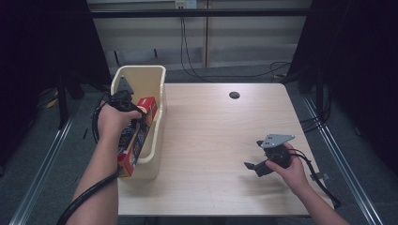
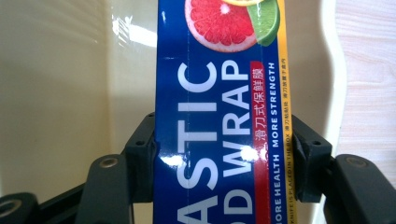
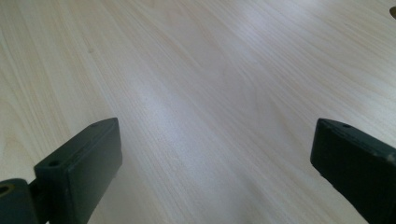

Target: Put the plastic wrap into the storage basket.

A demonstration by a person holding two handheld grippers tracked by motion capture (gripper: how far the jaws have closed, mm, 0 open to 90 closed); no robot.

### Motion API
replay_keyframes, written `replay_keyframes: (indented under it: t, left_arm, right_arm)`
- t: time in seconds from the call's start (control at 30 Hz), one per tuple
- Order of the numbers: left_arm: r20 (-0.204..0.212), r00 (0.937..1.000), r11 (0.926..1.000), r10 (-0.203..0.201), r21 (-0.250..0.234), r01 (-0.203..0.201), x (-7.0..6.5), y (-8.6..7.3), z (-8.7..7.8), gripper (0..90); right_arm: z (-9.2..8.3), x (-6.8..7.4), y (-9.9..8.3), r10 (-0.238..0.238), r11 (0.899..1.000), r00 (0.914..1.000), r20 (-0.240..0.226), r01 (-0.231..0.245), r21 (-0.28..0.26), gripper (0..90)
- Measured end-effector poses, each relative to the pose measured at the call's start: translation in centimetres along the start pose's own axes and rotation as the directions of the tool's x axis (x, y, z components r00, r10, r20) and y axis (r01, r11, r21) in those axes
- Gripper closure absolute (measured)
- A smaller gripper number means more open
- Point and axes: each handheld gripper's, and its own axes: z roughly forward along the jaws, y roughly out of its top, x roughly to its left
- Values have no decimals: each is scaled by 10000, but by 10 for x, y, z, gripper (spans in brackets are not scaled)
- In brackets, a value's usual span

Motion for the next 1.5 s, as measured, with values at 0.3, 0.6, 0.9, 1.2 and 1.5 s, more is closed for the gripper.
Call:
replay_keyframes:
  t: [0.3,0.6,0.9,1.2,1.5]
  left_arm:
    - [73,9999,9997,-139,183,137,1,0,5,397]
    - [134,9995,9994,-286,194,283,5,0,8,385]
    - [540,9982,9976,-274,-625,308,-1,3,-18,357]
    - [1372,9904,9940,178,-1092,-28,-23,5,-33,326]
    - [1939,9791,9850,606,-1703,-273,-41,6,-32,301]
  right_arm:
    - [0,-1,0,-8,10000,10000,-8,8,13,19]
    - [0,0,-1,-26,10000,10000,-61,26,36,18]
    - [-1,0,-1,-11,10000,10000,-38,11,59,19]
    - [-1,0,-1,-40,10000,10000,12,40,30,19]
    - [-3,0,-1,-33,10000,10000,0,33,2,19]
